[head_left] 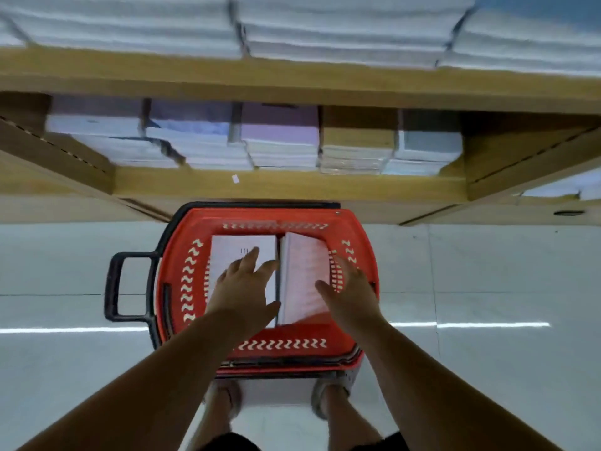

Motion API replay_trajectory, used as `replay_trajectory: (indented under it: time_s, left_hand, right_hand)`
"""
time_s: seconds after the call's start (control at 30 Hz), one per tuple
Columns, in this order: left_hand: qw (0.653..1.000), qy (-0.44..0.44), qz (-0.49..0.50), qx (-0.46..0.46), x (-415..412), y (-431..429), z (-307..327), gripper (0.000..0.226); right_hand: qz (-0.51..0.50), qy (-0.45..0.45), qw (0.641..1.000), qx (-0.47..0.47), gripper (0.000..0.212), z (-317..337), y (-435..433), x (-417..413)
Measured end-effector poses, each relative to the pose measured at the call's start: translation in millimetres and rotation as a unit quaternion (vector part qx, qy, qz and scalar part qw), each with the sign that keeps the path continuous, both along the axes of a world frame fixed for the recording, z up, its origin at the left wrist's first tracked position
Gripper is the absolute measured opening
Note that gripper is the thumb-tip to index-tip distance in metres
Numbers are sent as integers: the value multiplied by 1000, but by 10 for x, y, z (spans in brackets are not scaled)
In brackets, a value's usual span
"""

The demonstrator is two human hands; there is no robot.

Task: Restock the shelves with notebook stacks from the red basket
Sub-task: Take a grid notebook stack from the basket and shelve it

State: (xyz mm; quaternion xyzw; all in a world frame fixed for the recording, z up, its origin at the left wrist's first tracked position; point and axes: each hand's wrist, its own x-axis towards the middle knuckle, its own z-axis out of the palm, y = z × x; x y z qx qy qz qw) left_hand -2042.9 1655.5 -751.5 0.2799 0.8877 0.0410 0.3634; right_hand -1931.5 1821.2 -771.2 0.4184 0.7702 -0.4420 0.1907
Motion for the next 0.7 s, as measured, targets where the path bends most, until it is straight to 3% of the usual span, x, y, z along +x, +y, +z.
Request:
replay_trajectory:
  time_s: [0.33, 0.53, 0.7]
  left_hand:
    - [979, 29, -183, -84, 41, 29, -1934, 94]
    - [959, 70, -268, -54, 123, 115, -2542, 92]
    - [962, 93, -249, -65, 239, 161, -2732, 92]
  right_hand:
    - [88, -83, 993, 14, 71, -1969, -55, 83]
    - [109, -104, 988, 39, 67, -2689, -30, 134]
    - [210, -135, 966, 64, 51, -3117, -120, 93]
